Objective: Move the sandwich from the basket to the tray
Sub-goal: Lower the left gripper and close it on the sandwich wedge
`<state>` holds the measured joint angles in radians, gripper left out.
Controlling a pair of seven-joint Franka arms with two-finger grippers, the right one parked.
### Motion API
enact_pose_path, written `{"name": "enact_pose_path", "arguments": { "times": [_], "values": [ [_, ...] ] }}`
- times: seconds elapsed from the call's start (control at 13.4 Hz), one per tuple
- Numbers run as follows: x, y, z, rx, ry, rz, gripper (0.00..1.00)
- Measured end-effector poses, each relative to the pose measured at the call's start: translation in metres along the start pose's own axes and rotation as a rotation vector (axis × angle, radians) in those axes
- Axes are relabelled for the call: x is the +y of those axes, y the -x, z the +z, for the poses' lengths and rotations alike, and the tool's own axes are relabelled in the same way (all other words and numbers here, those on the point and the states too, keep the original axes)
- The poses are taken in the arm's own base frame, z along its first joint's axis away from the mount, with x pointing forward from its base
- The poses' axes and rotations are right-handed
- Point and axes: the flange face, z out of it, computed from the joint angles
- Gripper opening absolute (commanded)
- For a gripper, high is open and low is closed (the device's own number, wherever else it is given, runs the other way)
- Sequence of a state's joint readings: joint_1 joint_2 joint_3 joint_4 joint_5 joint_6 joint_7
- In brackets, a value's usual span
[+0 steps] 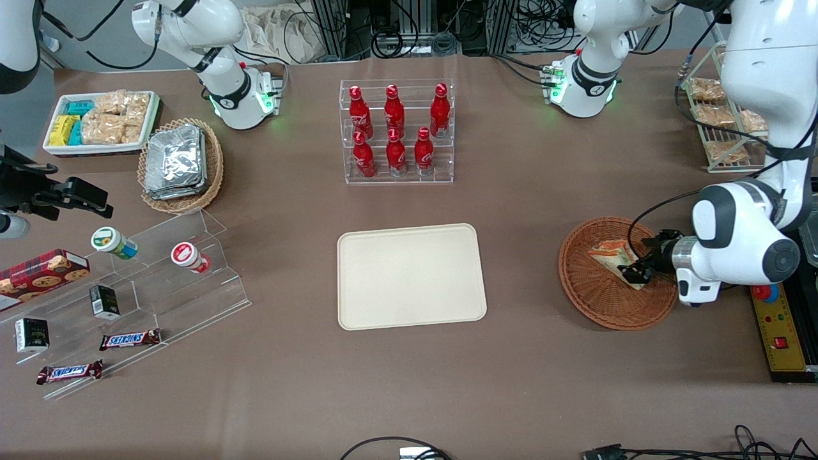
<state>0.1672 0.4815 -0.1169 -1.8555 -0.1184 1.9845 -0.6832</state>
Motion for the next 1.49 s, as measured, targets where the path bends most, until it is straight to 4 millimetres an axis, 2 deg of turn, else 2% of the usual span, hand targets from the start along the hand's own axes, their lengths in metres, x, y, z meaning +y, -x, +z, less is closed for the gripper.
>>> {"name": "enact_pose_path", "arguments": {
  "times": [0.37,0.45,0.52,0.67,0.75,0.9,0.97,1.05,1.27,1.49],
  "values": [
    [0.006,-0.003,0.024,0.010,0.006,-0.011,0.99],
    [0.005,-0.003,0.030,0.014,0.008,-0.012,0.94],
    [0.004,-0.002,0.034,0.017,0.010,-0.014,0.84],
    [0.003,-0.002,0.037,0.017,0.009,-0.015,0.52],
    [0.003,-0.002,0.037,0.017,0.009,-0.014,0.40],
    [0.004,-0.001,0.037,0.020,0.010,-0.012,0.22],
    [0.005,0.000,0.036,0.021,0.011,-0.011,0.17],
    [0.005,0.000,0.035,0.022,0.012,-0.011,0.16],
    [0.006,0.004,0.016,0.046,0.029,-0.005,0.16],
    [0.009,0.026,-0.033,0.088,0.052,0.040,0.17]
  ]
}}
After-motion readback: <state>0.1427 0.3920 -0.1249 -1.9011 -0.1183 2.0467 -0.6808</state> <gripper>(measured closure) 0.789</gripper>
